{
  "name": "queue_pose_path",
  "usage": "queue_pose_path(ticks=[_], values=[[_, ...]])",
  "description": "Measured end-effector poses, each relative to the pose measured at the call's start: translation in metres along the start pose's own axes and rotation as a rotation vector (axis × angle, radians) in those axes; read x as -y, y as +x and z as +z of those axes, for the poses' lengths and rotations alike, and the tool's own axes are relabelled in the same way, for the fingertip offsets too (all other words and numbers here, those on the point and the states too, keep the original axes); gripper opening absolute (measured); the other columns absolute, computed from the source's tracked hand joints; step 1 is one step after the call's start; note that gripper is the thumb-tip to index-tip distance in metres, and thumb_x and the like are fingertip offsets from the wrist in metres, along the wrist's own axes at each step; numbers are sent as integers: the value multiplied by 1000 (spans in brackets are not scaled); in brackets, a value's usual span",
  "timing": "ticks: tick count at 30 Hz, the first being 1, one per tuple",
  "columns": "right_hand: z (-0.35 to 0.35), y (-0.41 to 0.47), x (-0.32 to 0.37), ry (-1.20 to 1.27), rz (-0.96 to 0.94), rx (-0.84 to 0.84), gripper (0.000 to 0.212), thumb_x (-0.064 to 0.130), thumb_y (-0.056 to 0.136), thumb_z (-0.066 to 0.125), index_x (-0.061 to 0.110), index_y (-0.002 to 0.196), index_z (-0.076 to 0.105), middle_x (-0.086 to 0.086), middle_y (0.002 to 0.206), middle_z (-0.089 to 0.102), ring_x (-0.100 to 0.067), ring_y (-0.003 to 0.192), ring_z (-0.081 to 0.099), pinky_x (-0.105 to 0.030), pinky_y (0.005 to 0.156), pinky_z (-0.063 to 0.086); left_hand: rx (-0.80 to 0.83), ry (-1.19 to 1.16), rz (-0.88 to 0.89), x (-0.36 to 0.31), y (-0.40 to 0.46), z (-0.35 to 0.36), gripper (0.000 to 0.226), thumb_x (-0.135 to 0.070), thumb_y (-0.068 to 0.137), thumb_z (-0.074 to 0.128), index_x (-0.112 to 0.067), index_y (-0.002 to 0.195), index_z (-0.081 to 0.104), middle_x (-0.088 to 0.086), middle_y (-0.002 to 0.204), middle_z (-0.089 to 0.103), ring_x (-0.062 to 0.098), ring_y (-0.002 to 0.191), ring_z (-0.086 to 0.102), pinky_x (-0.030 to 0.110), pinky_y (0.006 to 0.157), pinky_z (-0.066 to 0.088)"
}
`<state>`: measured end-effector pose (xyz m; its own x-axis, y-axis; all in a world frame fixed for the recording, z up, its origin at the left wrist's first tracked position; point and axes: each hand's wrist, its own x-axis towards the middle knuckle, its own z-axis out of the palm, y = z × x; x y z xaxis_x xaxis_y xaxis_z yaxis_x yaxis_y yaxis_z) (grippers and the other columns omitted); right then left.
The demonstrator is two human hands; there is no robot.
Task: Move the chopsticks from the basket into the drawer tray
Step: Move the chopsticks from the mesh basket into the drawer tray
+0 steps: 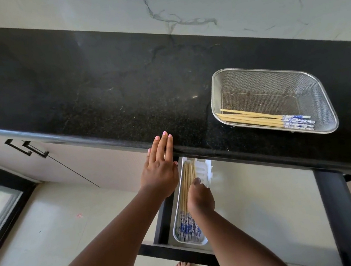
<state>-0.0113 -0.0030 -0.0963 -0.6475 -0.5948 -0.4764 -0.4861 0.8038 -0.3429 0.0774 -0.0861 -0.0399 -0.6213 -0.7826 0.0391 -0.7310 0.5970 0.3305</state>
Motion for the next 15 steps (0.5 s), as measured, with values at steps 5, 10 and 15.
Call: queue_pose_path(ticks=[5, 10, 15], values=[[3, -1, 1, 68, 77, -12, 43, 24, 102, 18, 9, 126, 50, -11, 111, 68, -26, 101, 66, -33, 75, 49, -4, 8, 0, 1, 0, 2, 71, -30, 99, 34, -21, 153, -12, -2, 161, -17, 12, 143, -28, 35, 117, -7], [10, -13, 0, 41, 81, 37, 31, 18, 101, 31, 9, 124, 49, -9, 107, 66, -22, 96, 65, -29, 73, 50, -9, 0, -5, 1, 1, 2, 72, -29, 99, 35, -21, 152, -13, -5, 158, -21, 11, 141, -31, 34, 116, -7], [9, -26, -7, -48, -10, 20, 30, 22, 102, 29, 10, 124, 47, -9, 107, 65, -23, 93, 66, -31, 72, 54, 8, -8, -11, -2, -1, -2, 70, -29, 100, 33, -20, 152, -13, -4, 158, -22, 12, 141, -30, 33, 116, -11]])
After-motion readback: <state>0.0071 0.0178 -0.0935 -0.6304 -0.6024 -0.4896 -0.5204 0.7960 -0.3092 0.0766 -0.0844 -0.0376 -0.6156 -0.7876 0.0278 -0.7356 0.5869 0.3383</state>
